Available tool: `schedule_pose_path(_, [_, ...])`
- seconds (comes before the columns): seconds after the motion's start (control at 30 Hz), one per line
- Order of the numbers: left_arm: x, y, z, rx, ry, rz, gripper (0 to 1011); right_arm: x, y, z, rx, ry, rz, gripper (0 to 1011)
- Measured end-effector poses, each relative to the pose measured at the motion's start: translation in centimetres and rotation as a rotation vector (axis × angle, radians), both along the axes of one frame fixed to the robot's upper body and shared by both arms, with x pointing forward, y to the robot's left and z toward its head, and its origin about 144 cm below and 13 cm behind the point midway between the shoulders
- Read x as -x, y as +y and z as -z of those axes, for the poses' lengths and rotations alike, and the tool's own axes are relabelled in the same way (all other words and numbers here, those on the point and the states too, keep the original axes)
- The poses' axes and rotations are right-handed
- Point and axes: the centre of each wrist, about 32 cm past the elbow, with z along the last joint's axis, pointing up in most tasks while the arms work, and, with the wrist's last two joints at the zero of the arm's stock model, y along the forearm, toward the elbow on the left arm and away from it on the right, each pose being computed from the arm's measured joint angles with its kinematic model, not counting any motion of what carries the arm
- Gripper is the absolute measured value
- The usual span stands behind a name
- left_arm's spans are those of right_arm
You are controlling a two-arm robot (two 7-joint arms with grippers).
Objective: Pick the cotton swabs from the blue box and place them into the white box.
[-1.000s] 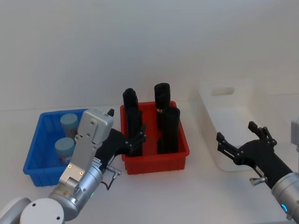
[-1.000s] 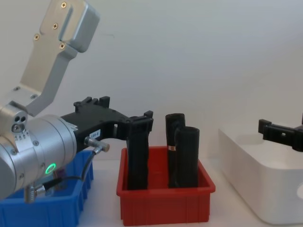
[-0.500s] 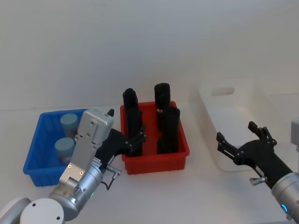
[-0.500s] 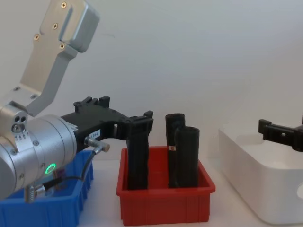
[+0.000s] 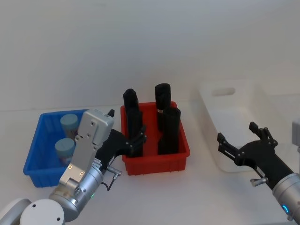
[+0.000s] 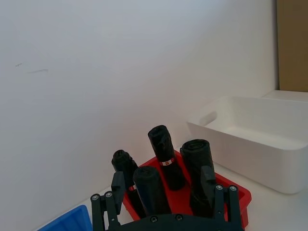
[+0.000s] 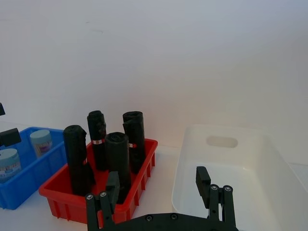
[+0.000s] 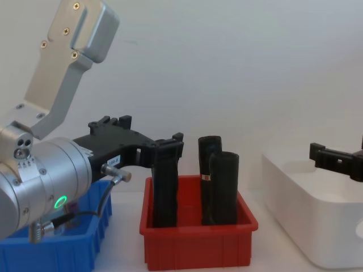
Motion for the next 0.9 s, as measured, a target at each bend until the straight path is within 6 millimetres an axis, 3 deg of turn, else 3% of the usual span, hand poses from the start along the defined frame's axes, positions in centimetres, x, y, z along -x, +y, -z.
schedule_pose_path(0.9, [0.00,0.00,0.00,0.000,0.000,0.000,1003,0.00,0.00,0.00,0.000,0.000,0.000,1002])
